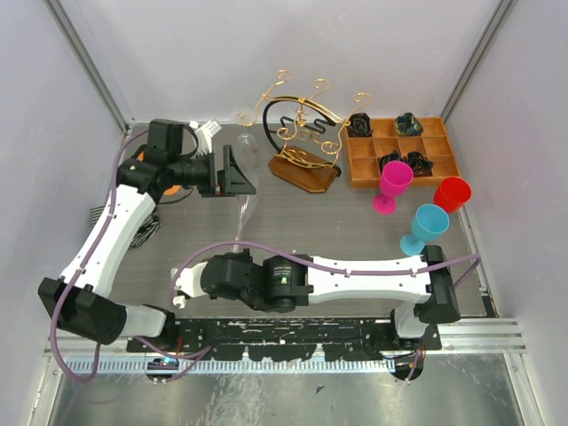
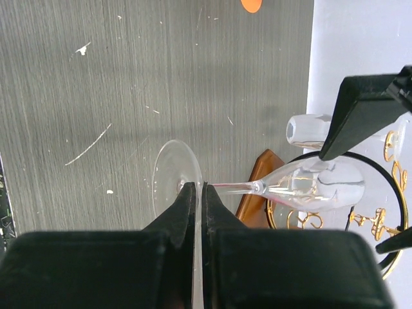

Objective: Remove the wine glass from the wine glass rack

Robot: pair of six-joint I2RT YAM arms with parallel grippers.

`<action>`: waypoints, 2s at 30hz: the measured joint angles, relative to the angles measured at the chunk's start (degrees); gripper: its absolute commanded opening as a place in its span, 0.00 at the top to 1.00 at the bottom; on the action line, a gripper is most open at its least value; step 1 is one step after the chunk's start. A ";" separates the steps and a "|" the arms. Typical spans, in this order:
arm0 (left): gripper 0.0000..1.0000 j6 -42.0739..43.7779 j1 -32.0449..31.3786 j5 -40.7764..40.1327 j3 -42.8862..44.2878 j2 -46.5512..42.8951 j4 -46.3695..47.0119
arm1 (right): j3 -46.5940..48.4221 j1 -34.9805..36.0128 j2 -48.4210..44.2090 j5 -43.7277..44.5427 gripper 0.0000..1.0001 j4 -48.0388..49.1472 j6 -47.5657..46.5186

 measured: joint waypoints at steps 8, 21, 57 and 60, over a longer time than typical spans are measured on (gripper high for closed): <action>0.53 -0.76 -4.48 -3.19 -0.20 4.15 0.66 | 0.79 0.52 2.03 1.16 0.99 -0.74 0.02; 0.15 -1.22 -5.35 -6.36 -0.35 1.92 1.68 | 1.70 0.74 2.05 1.27 0.99 -0.85 0.07; 0.01 6.43 -5.95 -5.99 0.42 2.69 -8.11 | 8.52 1.46 6.27 0.63 0.99 -4.11 0.39; 0.01 6.82 -6.10 -7.76 0.42 2.80 -8.98 | 9.09 2.08 6.27 0.94 0.99 -4.44 0.17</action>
